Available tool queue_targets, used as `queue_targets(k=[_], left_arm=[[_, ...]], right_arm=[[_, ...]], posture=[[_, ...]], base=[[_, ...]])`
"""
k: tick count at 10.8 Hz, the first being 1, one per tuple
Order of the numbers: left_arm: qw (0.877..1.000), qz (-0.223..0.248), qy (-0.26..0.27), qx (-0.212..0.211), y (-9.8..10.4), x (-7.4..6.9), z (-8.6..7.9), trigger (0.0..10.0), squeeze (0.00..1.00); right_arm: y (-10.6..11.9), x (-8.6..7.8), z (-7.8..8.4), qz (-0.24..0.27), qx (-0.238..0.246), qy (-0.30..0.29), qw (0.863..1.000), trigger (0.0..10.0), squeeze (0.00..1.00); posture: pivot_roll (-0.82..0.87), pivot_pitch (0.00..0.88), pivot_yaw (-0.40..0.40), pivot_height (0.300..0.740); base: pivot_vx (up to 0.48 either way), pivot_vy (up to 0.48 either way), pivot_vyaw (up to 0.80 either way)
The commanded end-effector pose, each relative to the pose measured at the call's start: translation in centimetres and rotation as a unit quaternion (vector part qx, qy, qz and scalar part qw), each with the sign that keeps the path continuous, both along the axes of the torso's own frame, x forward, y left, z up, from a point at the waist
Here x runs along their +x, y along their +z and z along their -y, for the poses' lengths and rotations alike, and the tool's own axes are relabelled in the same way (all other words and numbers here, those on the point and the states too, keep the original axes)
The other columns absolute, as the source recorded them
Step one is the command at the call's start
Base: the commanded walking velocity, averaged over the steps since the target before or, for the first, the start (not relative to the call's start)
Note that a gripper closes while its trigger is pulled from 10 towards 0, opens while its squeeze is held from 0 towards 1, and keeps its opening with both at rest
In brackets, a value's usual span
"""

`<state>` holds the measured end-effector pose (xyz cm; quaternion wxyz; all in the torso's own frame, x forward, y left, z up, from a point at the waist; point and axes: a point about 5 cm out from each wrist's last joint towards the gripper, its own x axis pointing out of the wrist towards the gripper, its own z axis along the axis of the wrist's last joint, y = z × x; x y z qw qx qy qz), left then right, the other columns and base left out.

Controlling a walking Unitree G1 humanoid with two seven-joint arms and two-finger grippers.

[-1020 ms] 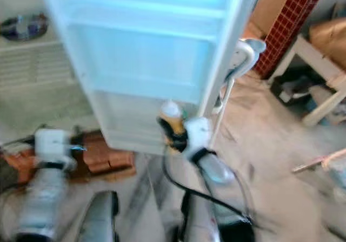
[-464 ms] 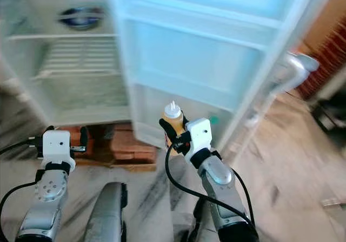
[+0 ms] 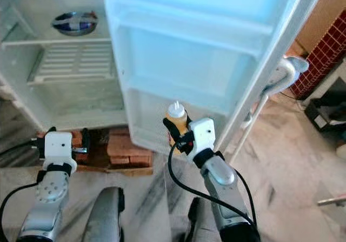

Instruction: Restocking fridge

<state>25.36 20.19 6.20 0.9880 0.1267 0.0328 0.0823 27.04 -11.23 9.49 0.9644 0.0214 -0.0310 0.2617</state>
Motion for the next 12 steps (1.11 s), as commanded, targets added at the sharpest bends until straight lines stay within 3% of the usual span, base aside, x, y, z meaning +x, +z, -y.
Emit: queue_targets(k=[1,8,12], left_arm=[[1.0,0.0,-0.002,-0.002,0.0,0.0,0.1,10.0,0.0],[1.0,-0.009,0.01,-0.001,-0.4,-0.6,0.0,10.0,0.0],[1.0,-0.017,0.013,0.006,-0.4,-2.0,-0.2,10.0,0.0]], right_arm=[[0.5,0.1,0.2,0.013,0.002,-0.001,1.0,10.0,0.0],[0.3,-0.3,-0.5,0.005,0.007,0.022,1.0,10.0,0.0],[0.0,-0.6,-1.4,-0.002,0.004,0.049,0.999,10.0,0.0]], posture=[[0.12,0.072,-0.054,0.594],[0.13,0.112,-0.062,0.594],[0.16,0.175,-0.074,0.539]], base=[[0.352,0.0,0.0],[0.049,0.0,0.0],[0.0,0.0,0.0]])
